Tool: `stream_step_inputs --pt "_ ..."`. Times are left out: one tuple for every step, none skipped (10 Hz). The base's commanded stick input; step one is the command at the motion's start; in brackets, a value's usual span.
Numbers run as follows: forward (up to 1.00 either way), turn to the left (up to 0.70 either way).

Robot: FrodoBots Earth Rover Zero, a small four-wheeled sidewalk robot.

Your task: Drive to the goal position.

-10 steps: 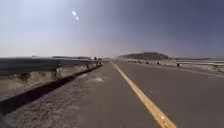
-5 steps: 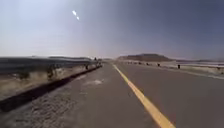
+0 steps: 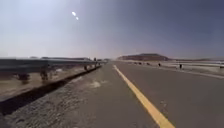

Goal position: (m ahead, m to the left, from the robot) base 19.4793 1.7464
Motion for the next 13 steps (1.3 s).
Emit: stream_step_inputs --pt "0.50 0.00" --pt "0.50 0.00" --pt "0.50 0.00" --pt "0.50 0.00" --pt "0.50 0.00" --pt "0.50 0.00" --pt "0.50 0.00" --pt "0.50 0.00" --pt "0.50 0.00" --pt "0.50 0.00" --pt "0.50 0.00" --pt "0.50 0.00" --pt "0.50 0.00"
